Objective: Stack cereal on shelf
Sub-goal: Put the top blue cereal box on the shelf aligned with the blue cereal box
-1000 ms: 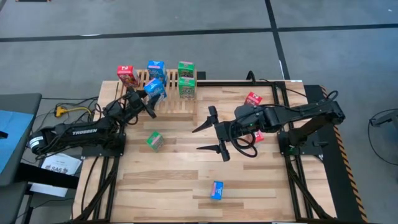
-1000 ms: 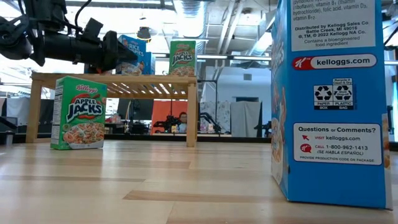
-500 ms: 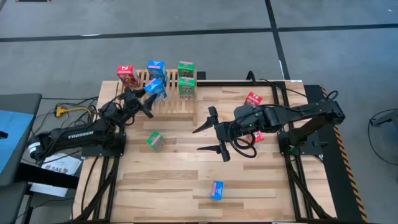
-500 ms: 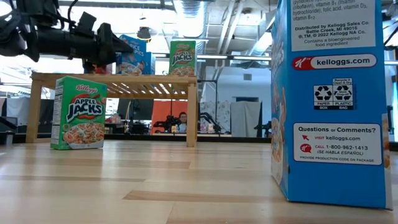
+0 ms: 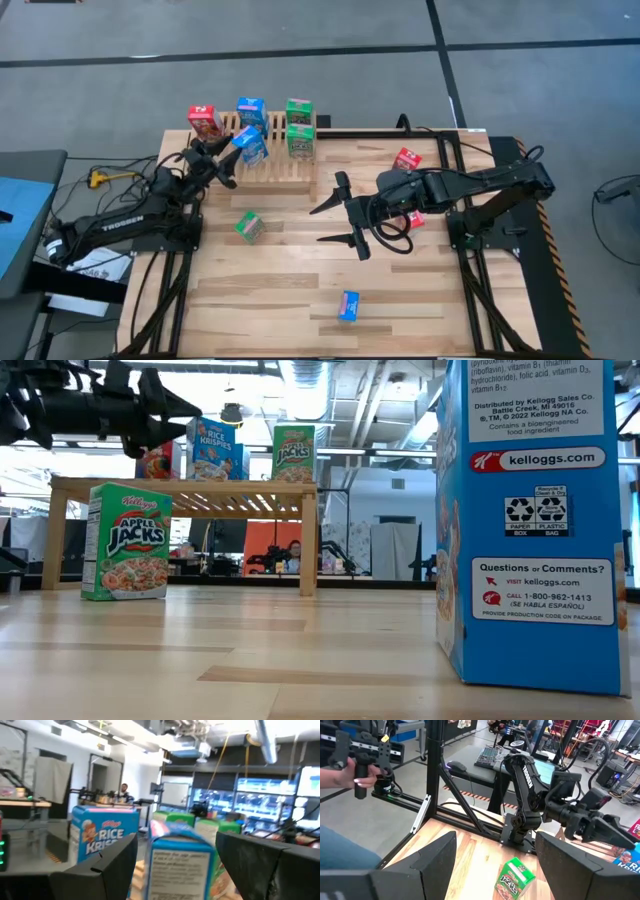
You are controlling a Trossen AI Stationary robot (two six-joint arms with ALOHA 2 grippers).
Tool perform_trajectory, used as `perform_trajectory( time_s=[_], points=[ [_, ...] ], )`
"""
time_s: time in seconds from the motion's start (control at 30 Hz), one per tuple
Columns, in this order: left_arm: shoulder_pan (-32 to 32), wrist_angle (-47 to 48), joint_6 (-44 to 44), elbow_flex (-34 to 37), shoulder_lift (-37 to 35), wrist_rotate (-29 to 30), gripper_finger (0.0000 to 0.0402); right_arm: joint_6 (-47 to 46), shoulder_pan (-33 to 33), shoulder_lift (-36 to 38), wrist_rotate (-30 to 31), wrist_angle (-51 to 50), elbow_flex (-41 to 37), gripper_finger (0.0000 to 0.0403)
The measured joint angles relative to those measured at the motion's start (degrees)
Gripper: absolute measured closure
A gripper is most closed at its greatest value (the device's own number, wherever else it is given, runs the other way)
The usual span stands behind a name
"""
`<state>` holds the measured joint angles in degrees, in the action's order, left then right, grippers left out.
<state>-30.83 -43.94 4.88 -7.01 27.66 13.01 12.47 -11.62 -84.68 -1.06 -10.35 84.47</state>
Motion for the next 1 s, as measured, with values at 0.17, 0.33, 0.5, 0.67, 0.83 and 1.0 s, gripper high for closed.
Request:
perform_trajectory(
  time_s=[0.17,0.33,0.5,0.67,0.83,1.0],
  points=[
    [0.0,-0.1,3.2,0.0,-2.5,-3.0,0.0142,0.0,0.0,0.0,0.0,0.0,0.0,0.0107],
    [0.0,-0.2,7.4,0.0,-4.5,-7.1,0.0142,0.0,0.0,0.0,0.0,0.0,0.0,0.0107],
    [0.0,-0.6,6.7,0.0,-6.1,-15.0,0.0142,0.0,0.0,0.0,0.0,0.0,0.0,0.0107],
    [0.0,-0.6,4.6,0.0,-7.1,-20.2,0.0142,0.0,0.0,0.0,0.0,0.0,0.0,0.0107],
    [0.0,0.5,6.2,0.0,-7.1,-27.7,0.0142,0.0,0.0,0.0,0.0,0.0,0.0,0.0107],
    [0.0,3.3,10.5,0.0,-7.1,-37.6,0.0142,0.0,0.0,0.0,0.0,0.0,0.0,0.0107]
  ],
)
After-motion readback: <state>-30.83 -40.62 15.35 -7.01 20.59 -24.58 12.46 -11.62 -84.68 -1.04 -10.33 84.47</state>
